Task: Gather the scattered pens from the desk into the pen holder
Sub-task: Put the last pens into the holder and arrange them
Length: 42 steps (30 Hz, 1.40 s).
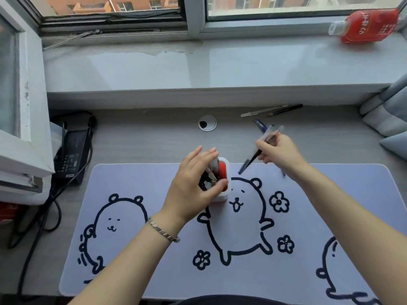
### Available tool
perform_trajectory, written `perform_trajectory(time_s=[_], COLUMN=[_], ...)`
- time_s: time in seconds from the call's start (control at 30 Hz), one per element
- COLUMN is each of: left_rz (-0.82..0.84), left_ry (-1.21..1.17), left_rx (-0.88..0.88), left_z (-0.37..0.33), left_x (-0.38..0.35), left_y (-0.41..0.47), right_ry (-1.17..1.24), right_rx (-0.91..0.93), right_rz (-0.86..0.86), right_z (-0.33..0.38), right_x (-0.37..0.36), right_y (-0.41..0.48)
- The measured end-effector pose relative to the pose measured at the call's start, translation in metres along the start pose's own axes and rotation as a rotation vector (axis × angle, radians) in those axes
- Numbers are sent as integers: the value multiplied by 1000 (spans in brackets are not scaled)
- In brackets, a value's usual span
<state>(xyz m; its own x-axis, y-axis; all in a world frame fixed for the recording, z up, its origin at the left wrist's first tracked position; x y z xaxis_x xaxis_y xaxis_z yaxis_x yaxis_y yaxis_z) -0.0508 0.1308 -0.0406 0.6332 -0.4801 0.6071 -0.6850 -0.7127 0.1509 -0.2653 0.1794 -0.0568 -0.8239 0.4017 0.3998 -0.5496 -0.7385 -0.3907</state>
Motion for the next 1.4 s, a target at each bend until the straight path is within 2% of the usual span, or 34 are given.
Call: perform_trajectory(time_s=[0.1, 0.23, 0.37, 0.47, 0.57, 0.63, 0.77, 0.97, 1.13, 1.23, 1.4], left_rz=[-23, -11, 25, 46, 48, 49, 0, -80, -192, -173, -75], left_ry=[-21, -55, -80, -128, -150, -160, -139, 55, 343, 476, 446], left_rx=[-5, 19, 18, 35, 39, 38, -18, -250, -400, -396, -282], left_z=[0, -1, 0, 0, 1, 0, -3, -12, -11, -4, 7], left_x=[-2, -4, -2, -1, -1, -1, 3, 5, -2, -6, -8], left_y=[-1, -2, -3, -4, -4, -4, -3, 5, -3, -15, -15], right_ry=[267, 287, 225, 8, -338, -399, -290, -38, 10, 45, 40], right_rx=[93, 211, 233, 266, 410, 363, 292, 341, 395, 403, 475], right_rz=[-32, -119, -104, -127, -153, -140, -24, -99, -174, -184, -195], right_z=[16, 28, 30, 29, 30, 33, 40, 40, 34, 30, 33], right_x=[18, 20, -5, -27, -52, -60, -52, -12, 4, 3, -15], right_y=[-48, -89, -95, -93, -89, -82, -79, -101, -105, -105, -100])
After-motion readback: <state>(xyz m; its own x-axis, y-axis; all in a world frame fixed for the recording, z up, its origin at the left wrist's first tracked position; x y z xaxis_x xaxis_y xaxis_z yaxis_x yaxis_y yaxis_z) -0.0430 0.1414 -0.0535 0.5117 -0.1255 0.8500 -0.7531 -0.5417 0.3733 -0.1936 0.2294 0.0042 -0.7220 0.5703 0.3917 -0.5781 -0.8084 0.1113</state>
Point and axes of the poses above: each hand's wrist, its own y-axis towards the middle knuckle, its own x-axis out of the back of the hand, z = x × y, the point moved 2 cm from there along y, towards the middle knuckle, and after that the axes turned 5 degrees about -y, right-handed, at the moved point
